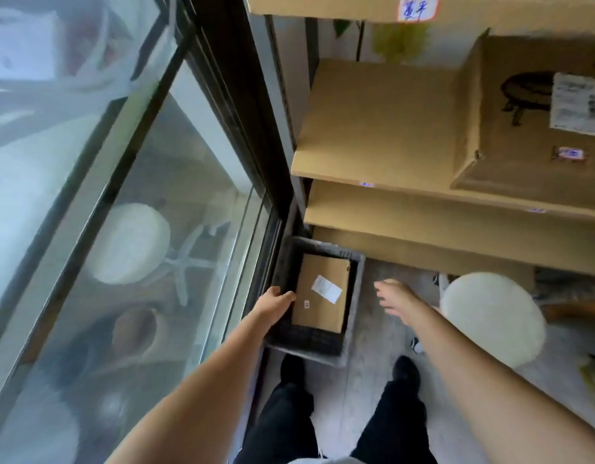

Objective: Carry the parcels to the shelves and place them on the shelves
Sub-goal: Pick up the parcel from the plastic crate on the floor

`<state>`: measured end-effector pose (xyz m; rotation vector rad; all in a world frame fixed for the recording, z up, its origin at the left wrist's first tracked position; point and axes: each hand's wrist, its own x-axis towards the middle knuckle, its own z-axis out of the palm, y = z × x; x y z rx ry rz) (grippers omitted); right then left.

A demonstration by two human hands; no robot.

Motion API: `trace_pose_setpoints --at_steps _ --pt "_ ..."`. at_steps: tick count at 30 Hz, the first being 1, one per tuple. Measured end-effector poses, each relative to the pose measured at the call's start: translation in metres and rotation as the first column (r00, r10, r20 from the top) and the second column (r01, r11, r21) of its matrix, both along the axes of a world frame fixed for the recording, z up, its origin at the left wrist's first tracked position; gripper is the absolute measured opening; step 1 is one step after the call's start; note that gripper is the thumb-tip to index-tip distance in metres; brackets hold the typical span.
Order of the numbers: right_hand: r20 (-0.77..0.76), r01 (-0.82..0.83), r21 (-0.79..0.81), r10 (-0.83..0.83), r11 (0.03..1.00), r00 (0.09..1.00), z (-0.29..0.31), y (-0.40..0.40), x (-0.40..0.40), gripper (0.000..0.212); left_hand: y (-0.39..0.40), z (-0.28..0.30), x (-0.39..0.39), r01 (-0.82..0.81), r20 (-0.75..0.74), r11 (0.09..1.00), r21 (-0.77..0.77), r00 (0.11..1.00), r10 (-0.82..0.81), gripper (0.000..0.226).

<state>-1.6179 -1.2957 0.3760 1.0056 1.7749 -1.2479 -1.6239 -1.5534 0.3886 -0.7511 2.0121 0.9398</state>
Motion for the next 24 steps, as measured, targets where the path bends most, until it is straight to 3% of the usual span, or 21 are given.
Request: trace_pose_setpoints --at_steps 8,14,24 --pt "0.050 -0.160 0.129 0.155 0.979 0.987 -0.088 -0.072 0.004 0.046 -0.041 -0.105 -0.005 0.147 0.066 0.989 0.002 0.987 -0.146 0.061" --pt "0.047 -0.089 0.125 0.084 0.988 0.995 -0.215 -0.089 0.004 0.047 -0.044 -0.232 -0.013 0.170 0.083 0.985 -0.008 0.982 -0.169 0.065" --pt "0.130 -0.050 0.119 0.034 0.992 0.991 -0.435 -0.105 0.024 0.068 -0.040 -0.444 -0.020 0.343 0.036 0.933 -0.105 0.939 -0.341 0.065"
